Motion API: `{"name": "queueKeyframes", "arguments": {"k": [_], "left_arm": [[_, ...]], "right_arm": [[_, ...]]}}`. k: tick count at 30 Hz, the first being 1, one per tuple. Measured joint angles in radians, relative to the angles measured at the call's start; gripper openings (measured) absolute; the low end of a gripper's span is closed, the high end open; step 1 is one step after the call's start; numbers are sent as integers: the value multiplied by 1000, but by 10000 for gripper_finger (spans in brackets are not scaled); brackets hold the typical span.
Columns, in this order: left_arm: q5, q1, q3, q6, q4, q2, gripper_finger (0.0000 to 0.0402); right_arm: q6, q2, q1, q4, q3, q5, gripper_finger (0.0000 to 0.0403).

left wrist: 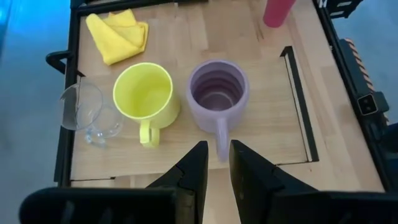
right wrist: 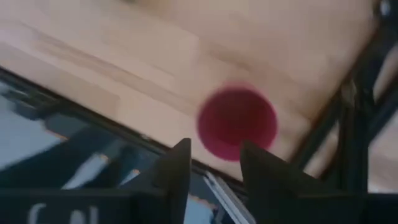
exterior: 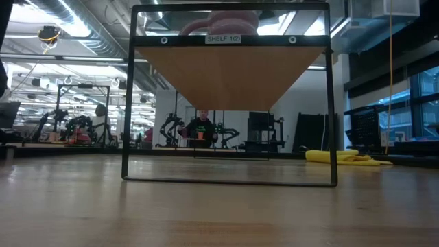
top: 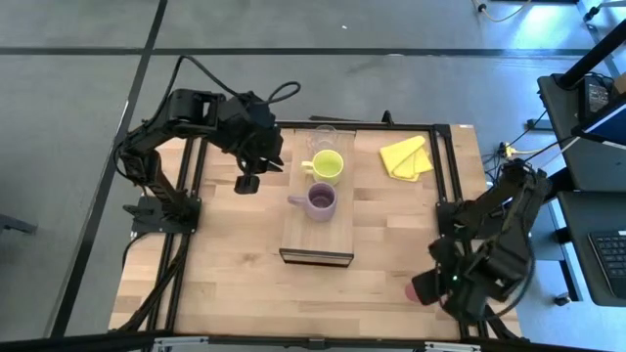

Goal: Stack small to large cups/mugs on shelf
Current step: Put the pink cup on the shelf

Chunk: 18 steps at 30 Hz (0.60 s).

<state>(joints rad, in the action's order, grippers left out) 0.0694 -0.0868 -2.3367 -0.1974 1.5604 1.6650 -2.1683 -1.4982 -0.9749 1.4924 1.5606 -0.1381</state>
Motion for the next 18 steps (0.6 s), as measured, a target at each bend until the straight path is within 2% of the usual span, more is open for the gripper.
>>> {"name": "queueKeyframes", "arguments": {"k": [3, 9, 12, 18], "left_arm": [[-6, -9, 20, -14, -1, 0, 60], [-9, -42, 68, -15, 10, 0, 60], [-9, -55, 98, -15, 11, 1, 60], [-9, -66, 135, -15, 10, 1, 60]], "right_arm": [[-2, -7, 3, -49, -69, 96, 155], [-10, -13, -6, -66, -156, 150, 169], [-20, -13, -5, -42, -197, 233, 170], [-23, -11, -11, -70, -245, 238, 170]]}}
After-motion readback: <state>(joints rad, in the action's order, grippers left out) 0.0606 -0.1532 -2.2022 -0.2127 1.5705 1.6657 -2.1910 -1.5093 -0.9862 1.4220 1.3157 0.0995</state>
